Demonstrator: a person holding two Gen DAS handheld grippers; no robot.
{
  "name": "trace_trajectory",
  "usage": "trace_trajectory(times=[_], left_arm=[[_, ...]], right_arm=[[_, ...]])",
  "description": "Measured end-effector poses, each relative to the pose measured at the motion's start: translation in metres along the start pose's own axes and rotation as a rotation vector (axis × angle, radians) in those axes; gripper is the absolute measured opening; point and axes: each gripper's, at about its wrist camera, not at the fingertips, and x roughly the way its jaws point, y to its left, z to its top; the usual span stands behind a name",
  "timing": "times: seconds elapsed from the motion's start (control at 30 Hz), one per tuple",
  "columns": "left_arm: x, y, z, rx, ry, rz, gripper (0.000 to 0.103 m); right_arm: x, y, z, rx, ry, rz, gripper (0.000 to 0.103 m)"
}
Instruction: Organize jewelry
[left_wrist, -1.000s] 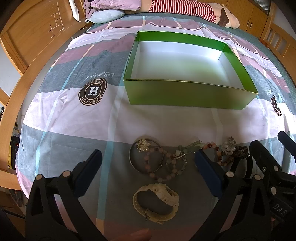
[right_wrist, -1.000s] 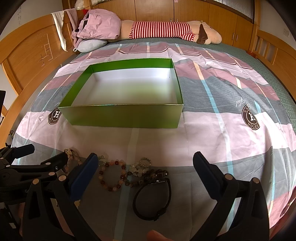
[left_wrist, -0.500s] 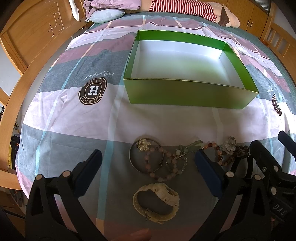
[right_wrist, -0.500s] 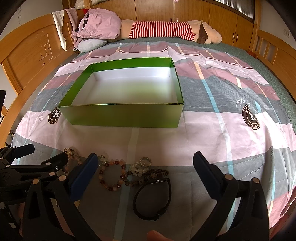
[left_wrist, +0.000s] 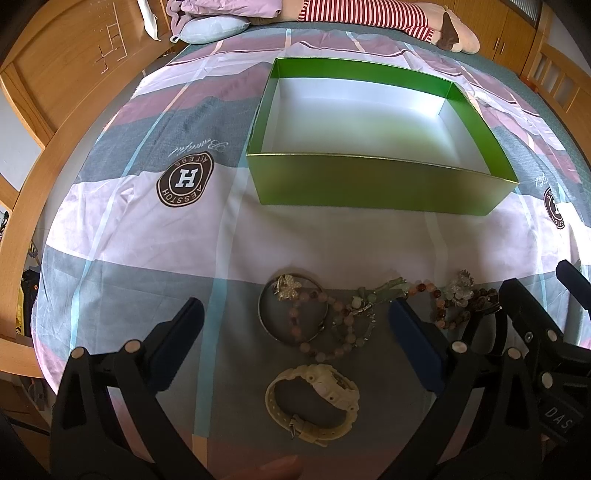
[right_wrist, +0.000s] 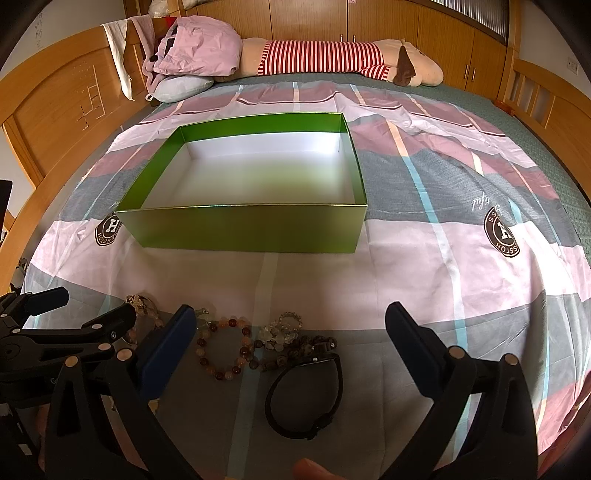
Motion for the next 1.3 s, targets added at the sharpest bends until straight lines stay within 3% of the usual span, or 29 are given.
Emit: trace_trajectory(times=[1.3], left_arm=[[0.0037, 0.0031, 0.0003, 0.0, 0.014, 0.012, 0.101]], right_arm=[[-0.0006, 0.0026, 0.0002, -0.004, -0.001, 0.001, 0.102]])
